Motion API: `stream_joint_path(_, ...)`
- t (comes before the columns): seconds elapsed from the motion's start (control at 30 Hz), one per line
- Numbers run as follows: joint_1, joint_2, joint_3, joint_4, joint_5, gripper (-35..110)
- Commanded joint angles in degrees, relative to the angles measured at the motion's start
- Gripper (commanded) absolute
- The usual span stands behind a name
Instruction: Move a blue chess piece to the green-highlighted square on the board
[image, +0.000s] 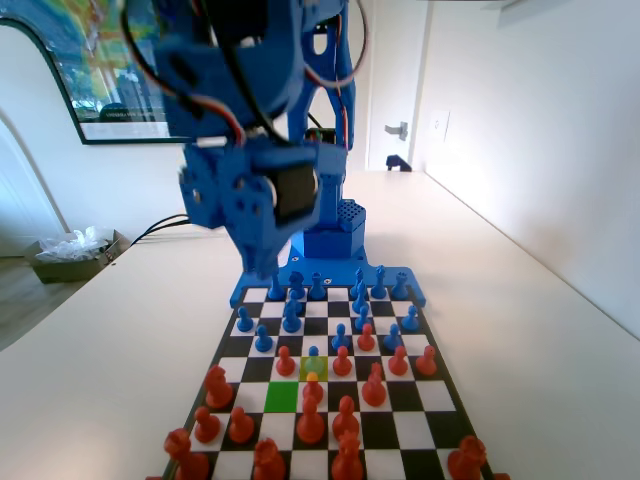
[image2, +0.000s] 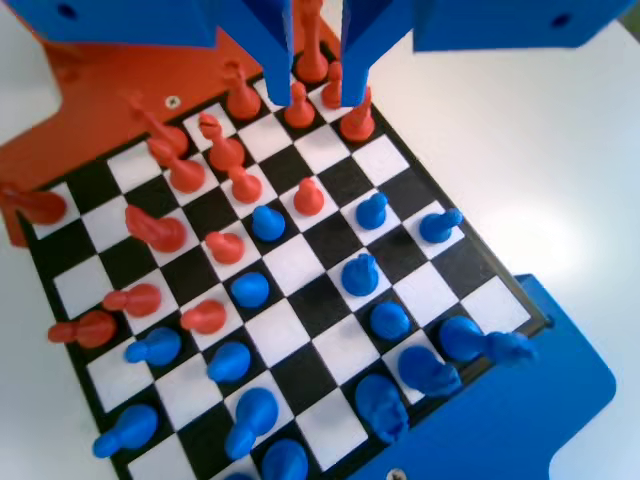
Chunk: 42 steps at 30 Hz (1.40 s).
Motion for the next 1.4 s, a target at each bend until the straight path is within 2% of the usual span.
stream_joint_path(0.0,-0.4,0.9,1.5,-3.5,1.2,9)
stream_joint_path(0.5,0.3,-3.3,4.8,-10.8,2.4,9)
stream_joint_path(1.37,0.0,-9.3,4.0,-16.1,1.7,9)
